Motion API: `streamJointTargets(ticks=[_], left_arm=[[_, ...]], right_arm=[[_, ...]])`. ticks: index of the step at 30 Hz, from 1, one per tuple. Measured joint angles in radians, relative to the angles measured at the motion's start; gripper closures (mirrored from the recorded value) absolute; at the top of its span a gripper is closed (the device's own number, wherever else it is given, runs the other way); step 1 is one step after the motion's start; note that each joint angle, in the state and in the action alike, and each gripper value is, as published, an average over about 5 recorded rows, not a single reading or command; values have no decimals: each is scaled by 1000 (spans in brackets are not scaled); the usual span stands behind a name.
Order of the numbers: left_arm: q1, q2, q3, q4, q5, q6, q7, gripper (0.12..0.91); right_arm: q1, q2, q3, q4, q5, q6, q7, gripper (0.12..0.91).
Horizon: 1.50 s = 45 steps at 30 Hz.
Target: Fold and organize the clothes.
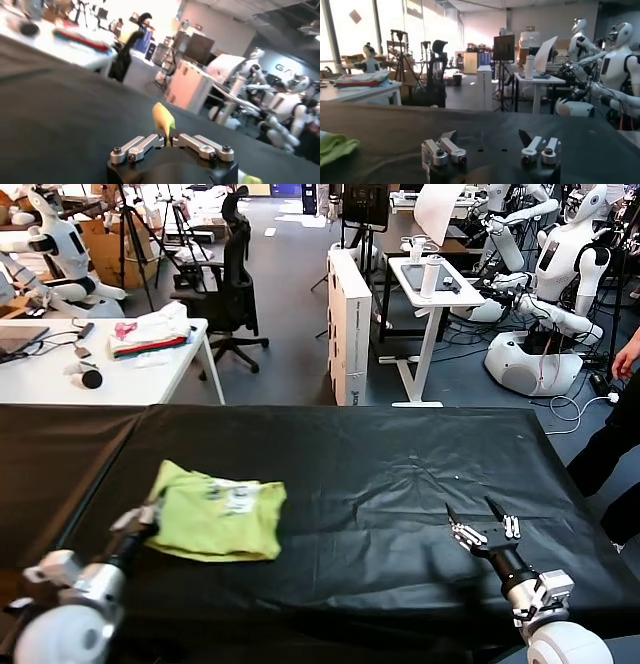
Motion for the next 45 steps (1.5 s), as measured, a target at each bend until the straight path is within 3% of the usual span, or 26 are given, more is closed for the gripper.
streamJointTargets(ticks=[5,9,15,21,25,28,33,37,40,45], left_arm=[[-22,62,-66,-80,-78,52,-67,840],[-40,52,-30,-160,-102,84,-125,840],[-62,-76,216,-146,24,62,-127,840],[-111,-245,474,36,177,10,-108,840],[-137,-319,592,149,255,7,-109,836],[-146,-345,653,187,298,8,-109,744],[-137,-346,698,183,330,8,-86,428],[-126,-326,687,127,349,-7,-56,206],[-125,-309,656,73,361,-31,-49,135],[-113,-272,570,-13,397,-106,-42,124]], right_arm=[[1,12,-8,-2,-8,-1,0,118],[-13,20,-2,1,-18,-1,0,118],[-39,33,10,18,-34,-1,0,118],[-42,39,8,36,-44,-16,4,118],[-23,32,-13,42,-39,-56,8,118],[1,18,-45,46,-18,-109,4,118],[80,-22,-145,52,63,-222,-7,118],[170,-42,-253,53,176,-306,15,118],[245,-34,-339,42,247,-350,43,118],[367,16,-481,-1,298,-386,71,118]])
